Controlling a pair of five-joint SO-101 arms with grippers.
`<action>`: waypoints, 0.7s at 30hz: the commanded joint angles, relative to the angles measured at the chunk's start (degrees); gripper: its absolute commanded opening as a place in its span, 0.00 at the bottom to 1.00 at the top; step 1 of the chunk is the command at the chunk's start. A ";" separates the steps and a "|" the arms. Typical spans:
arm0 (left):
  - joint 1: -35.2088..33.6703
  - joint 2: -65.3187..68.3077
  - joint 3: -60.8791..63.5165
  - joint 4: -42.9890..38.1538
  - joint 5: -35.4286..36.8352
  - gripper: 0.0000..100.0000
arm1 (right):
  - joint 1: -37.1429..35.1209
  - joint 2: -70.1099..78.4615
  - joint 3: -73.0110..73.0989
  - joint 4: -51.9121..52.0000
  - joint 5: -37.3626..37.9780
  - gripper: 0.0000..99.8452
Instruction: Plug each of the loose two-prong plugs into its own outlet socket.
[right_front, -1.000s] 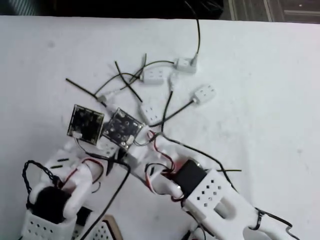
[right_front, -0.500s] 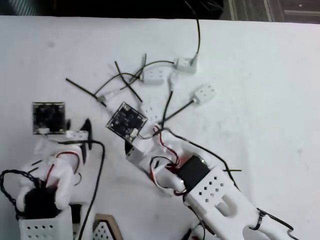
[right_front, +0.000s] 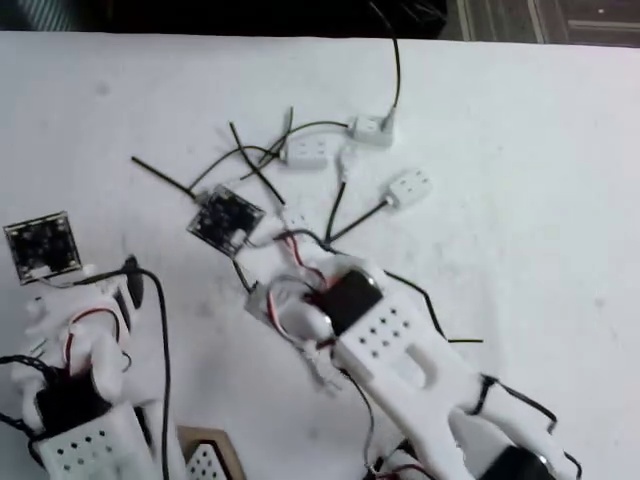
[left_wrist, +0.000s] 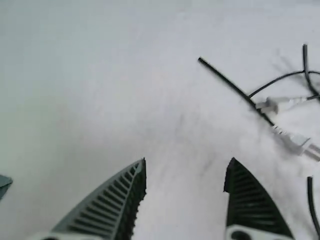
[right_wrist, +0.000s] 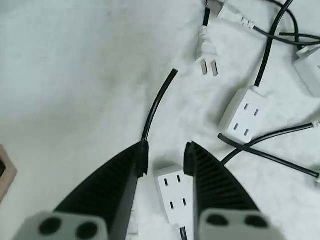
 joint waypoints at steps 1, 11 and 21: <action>-2.59 -0.57 4.04 -5.10 -2.20 0.26 | 0.57 6.73 -9.58 11.03 2.55 0.11; -5.14 -0.57 6.15 -6.59 -2.37 0.26 | 0.66 23.60 -11.43 21.32 8.88 0.11; -5.32 -0.57 6.24 -6.42 -2.37 0.26 | 0.40 36.44 -11.87 21.76 9.41 0.11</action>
